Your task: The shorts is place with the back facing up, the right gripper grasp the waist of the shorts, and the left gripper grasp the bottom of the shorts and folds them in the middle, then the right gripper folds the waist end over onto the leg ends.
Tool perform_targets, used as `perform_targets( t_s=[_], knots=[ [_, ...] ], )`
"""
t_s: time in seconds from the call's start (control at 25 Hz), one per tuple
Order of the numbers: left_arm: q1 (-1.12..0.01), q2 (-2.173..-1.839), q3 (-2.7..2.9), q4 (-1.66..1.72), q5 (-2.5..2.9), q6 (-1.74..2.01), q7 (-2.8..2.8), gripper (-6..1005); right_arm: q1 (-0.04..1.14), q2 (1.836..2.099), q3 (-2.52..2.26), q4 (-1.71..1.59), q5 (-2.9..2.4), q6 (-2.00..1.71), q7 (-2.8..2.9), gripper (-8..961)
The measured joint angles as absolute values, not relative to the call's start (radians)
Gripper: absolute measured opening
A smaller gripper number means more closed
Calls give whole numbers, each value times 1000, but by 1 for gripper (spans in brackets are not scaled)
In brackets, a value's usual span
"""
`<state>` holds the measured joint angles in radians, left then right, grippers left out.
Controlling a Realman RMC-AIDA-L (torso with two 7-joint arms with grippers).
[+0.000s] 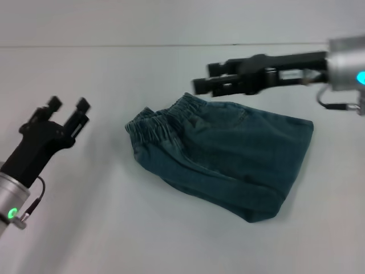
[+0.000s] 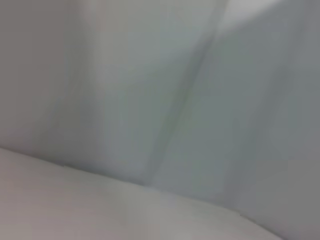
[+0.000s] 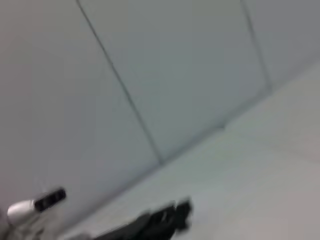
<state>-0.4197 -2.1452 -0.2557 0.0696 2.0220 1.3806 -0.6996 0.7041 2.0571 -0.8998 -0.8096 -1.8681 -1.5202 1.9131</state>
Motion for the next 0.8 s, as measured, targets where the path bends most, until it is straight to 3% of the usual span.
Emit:
perform_targets(
  t_s=[0.08, 0.28, 0.6, 0.8],
  knots=[
    [-426, -2139, -78, 195, 2022, 1457, -855, 726, 574, 2061, -870, -798, -1744, -1532, 1733, 776],
    [-410, -2127, 245, 437, 2023, 1618, -1126, 725, 441, 2058, -862, -764, -1706, -1561, 1540, 952],
    [-389, -2132, 407, 671, 2136, 1777, -1331, 725, 263, 2036, -816, -688, -1712, -1648, 1295, 959],
    [-411, -2131, 425, 679, 2174, 1786, -1363, 725, 234, 2039, -801, -662, -1727, -1650, 1238, 959]
  ],
)
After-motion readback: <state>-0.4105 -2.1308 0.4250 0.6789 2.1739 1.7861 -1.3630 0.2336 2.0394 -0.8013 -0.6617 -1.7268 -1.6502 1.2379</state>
